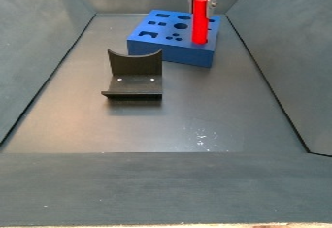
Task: Pick up the hexagon object. Move up. Place the hexagon object on the fixture. Regrasp the hexagon object. Move to above the board. Insert the hexagon object.
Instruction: Insert the hexagon object.
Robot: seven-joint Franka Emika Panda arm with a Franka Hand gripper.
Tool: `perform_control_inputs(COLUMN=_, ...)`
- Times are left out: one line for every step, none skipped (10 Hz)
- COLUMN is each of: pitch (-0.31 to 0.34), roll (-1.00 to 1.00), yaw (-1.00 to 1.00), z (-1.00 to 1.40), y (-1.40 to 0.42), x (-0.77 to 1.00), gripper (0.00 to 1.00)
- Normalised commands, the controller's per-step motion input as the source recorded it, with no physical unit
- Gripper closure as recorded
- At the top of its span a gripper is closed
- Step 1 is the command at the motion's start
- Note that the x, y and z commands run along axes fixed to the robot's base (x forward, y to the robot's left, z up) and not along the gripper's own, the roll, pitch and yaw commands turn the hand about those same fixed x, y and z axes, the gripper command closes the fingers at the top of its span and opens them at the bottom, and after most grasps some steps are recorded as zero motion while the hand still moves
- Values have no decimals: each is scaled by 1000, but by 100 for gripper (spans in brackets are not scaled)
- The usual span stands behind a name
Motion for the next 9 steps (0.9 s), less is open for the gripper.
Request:
perform_control_inputs(pitch=0, roll=0, yaw=0, z=0, y=0, x=-34, gripper=100)
perform_control_inputs(pitch=-136, roll=234, yaw=-103, z=-654, y=-37, x=-97, gripper=100)
perform_control_inputs(pitch=-61, roll=77, yaw=-137, z=-1000, y=0, x=-89, gripper=100)
perform_control_inputs(pitch=-6, roll=39, yaw=-106, z=-1000, y=0, x=-11, gripper=100)
perform_control_inputs(pitch=-7, roll=33, yaw=-106, z=-1000, y=0, x=-17, gripper=100)
perform_control_inputs(pitch=-1, roll=33, yaw=-66, z=-1000, y=29, x=0, gripper=100)
perform_control_inputs(pitch=-64, roll=0, yaw=-40, z=-6, y=0, x=0, gripper=100)
perform_control_inputs(pitch=-10, roll=0, yaw=0, z=-6, y=0, x=0, gripper=100)
perform_control_inputs(pitch=-10, roll=0, yaw=0, z=0, y=0, x=0, gripper=100)
